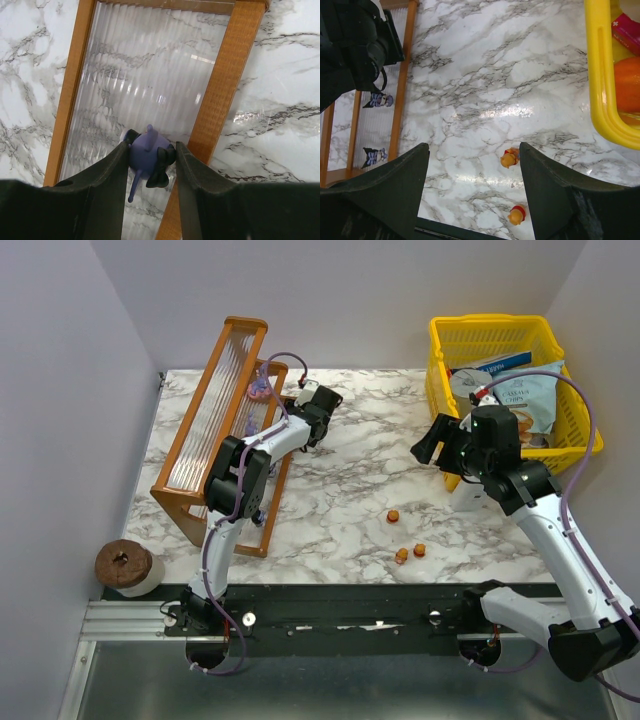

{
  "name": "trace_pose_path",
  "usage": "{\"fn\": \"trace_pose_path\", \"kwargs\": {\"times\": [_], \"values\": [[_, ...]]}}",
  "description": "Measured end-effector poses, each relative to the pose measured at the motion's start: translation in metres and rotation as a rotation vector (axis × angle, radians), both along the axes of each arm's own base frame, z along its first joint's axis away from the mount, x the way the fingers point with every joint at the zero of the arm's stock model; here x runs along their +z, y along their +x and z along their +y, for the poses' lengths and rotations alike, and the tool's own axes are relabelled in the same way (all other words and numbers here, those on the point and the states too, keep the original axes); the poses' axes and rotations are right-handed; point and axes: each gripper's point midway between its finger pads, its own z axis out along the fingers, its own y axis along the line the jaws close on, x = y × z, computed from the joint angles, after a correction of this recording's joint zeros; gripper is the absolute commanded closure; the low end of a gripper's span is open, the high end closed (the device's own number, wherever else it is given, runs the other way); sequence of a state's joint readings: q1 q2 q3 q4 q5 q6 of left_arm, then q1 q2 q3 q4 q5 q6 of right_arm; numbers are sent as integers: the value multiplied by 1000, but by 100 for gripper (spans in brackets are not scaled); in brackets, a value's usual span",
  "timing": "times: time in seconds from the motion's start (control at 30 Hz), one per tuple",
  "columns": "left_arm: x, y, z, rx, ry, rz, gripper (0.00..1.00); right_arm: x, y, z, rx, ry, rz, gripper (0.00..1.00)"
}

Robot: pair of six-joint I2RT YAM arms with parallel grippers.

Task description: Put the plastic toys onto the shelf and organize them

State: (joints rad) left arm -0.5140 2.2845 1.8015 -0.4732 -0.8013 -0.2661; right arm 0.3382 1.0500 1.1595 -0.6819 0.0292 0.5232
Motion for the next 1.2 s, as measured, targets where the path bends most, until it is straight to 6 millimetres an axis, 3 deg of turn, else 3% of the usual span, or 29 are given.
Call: {"fn": "trace_pose_path", "kwargs": {"times": [0.4,0.83,1.2], "values": [[1,1,0,4,1,-9,53,-5,-1,0,0,-3,10,20],[3,1,0,3,-4,-14,51,-9,-2,-1,-2,-4,20,20],[2,1,-2,0,-16,-16,44,-9,-2,-1,-2,-4,20,20]]}}
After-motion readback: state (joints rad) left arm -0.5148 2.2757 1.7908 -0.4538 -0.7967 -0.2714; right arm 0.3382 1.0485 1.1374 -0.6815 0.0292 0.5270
